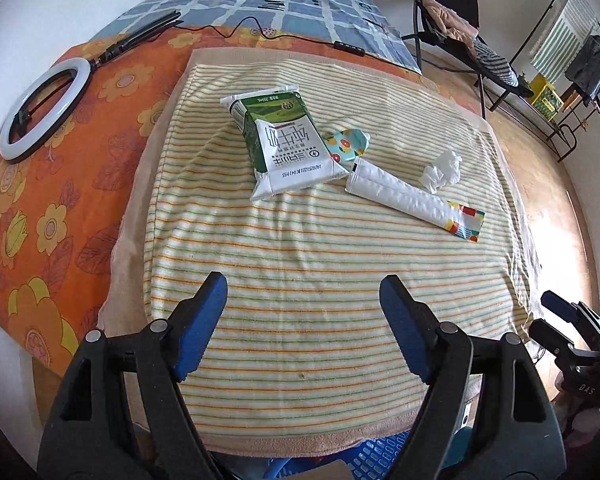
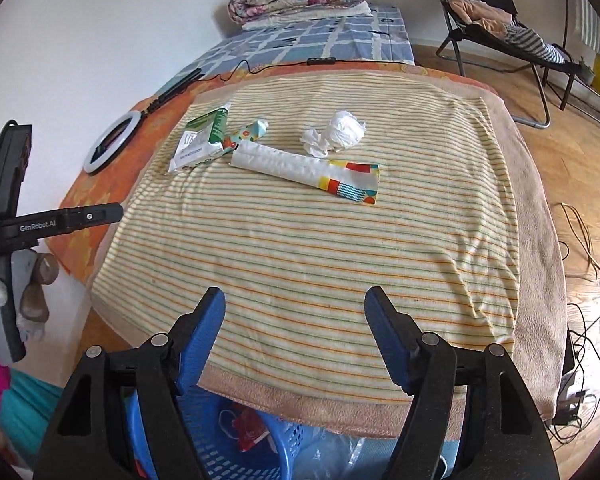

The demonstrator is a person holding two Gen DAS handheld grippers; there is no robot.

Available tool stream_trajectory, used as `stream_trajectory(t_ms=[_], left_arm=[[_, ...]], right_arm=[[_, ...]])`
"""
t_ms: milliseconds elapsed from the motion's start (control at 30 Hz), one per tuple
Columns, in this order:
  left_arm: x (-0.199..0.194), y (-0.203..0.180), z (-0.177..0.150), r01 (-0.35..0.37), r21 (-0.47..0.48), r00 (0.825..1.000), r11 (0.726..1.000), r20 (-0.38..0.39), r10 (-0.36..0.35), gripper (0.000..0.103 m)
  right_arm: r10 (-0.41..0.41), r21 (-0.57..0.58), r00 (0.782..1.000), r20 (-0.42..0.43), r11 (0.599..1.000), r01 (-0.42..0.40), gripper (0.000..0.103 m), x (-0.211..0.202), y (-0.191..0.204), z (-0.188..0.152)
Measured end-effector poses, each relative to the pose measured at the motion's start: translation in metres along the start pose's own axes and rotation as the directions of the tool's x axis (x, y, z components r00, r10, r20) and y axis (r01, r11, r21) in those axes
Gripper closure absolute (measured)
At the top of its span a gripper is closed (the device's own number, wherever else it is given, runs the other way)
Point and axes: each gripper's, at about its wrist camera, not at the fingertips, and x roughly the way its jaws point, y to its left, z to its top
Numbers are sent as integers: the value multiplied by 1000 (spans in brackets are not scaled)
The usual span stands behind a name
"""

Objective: Collect trash
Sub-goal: 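Grasp the green milk carton with the left gripper while right grasps the white tissue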

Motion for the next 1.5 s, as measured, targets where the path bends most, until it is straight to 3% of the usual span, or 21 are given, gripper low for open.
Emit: stream_trajectory(t_ms=[133, 467, 633, 767, 933, 1167, 1500], left_arm=[[19, 4, 35, 16, -39, 1000, 999, -7, -17, 19], [76, 20, 97, -23, -124, 999, 992, -30, 19, 19], [99, 18, 116, -47, -115, 998, 992, -34, 43, 19], [118, 19, 125, -47, -125, 998, 991, -56, 41, 19], [136, 15, 132, -130, -84, 990, 988, -70, 125, 19], [159, 9, 133, -185, -37, 978, 982, -110, 180, 19], [149, 21, 129, -114, -85, 992, 990, -61, 109, 23]], right_arm=[[-15, 26, 1000, 12, 1000, 15, 22, 15, -11, 28], [-29, 90, 1000, 13, 996, 27, 22, 57, -35, 79], [-26, 102, 1000, 13, 994, 25, 22, 80, -40, 98], [-38, 93, 999, 5, 995, 38, 22, 101, -41, 111], [-53, 102, 999, -9, 993, 53, 22, 125, -44, 121], [-81, 99, 996, -35, 992, 84, 22, 154, -43, 132], [-69, 90, 997, -36, 993, 72, 22, 164, -40, 138]])
